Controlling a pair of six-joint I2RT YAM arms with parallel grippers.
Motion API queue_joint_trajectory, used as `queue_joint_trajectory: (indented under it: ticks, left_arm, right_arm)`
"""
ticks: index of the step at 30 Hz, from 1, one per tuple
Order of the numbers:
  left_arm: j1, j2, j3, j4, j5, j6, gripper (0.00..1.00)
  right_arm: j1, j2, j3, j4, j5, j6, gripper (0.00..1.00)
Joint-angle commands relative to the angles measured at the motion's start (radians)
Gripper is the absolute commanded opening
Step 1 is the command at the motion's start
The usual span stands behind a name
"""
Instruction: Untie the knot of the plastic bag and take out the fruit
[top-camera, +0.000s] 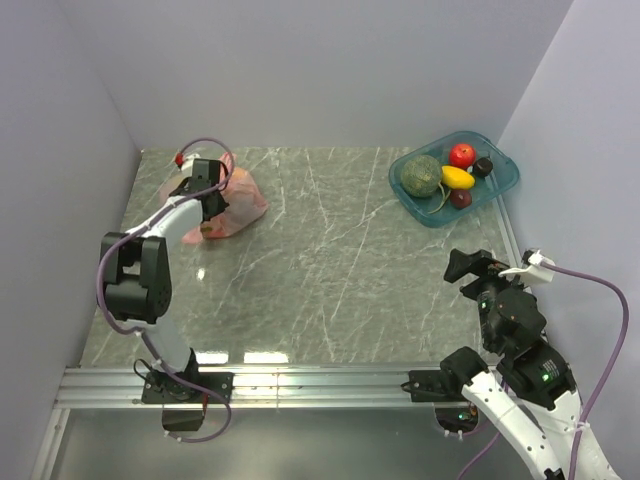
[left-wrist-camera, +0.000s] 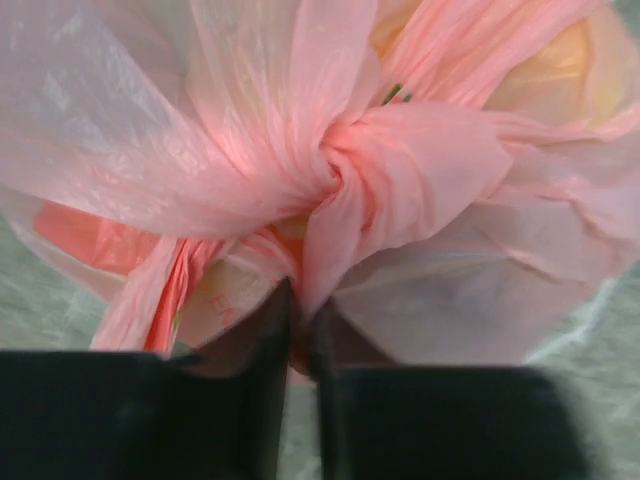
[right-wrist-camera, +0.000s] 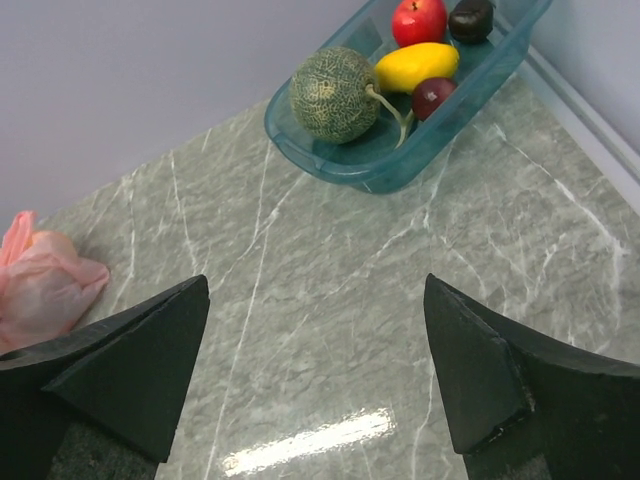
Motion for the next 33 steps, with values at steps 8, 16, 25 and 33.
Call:
queue_joint_trajectory:
  ticks: [8,16,25,33]
  left_arm:
    - [-0.283,-0.303,-0.118,0.045,0.056,-0.081,0.0]
    - [-0.537,-0.491,-0.352,0.09,0.059,-0.242,0.01]
    - [-0.811,-0.649,-0.352,-0.004,0.024,-0.306,0.5]
    - [-0.799,-0.759,-0.266,-0.148,-0.1,-0.234,0.83]
  right_arm:
    - [-0.003,0.048,0.005,0.035,-0.109,0.002,0.85]
    - [-0.003,0.172,0.016,0.086,-0.362,-0.051,0.8]
    - [0.021,0.31,-0.048,0.204,-0.518,-0.035,0.8]
    - [0.153,0.49,-0.051,0.34,-0.518,-0.011,0.8]
